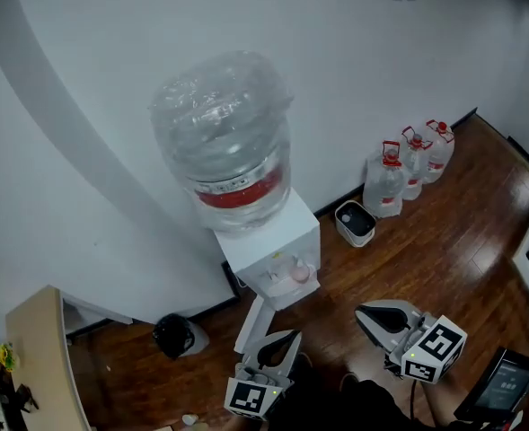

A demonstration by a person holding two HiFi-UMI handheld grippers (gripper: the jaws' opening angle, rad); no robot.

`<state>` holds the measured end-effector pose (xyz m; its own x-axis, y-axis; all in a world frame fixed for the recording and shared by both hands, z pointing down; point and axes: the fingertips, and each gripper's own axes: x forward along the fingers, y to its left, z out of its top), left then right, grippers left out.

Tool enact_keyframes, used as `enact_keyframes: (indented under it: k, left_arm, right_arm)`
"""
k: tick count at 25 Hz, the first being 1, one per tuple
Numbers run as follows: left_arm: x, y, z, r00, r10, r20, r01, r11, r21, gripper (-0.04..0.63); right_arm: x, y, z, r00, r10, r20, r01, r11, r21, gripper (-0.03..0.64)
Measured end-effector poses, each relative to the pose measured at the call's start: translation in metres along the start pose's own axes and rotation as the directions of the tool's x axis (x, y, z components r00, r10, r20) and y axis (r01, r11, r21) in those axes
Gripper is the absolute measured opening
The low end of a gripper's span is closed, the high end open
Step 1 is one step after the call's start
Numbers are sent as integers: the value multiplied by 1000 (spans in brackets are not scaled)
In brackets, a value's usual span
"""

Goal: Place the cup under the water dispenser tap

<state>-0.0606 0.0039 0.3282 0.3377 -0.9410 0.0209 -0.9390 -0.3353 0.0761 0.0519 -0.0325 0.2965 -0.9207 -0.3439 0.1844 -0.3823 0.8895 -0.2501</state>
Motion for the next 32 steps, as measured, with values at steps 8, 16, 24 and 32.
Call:
enact_keyframes:
  k: [8,16,24,32]
  left_arm:
    - [-43,-58,33,994,107,-25,-105,991,77,176]
    - [-88,-59,53,988,150,-43,-145,985,96,179]
    - [-128,-43,65,992,126,-16,-124,988,91,179]
    - [-152,-22,68,994,107,5,-107,992,60,179]
  right_arm:
    - [-65,18,-11,997,68,29,-67,997,-36,0]
    - [-72,41,-8,996,53,66,-51,998,-29,0]
    - [-60,75,-5,996,19,85,-16,999,-35,0]
    - [-39,102,-5,997,11,70,-8,999,-50,0]
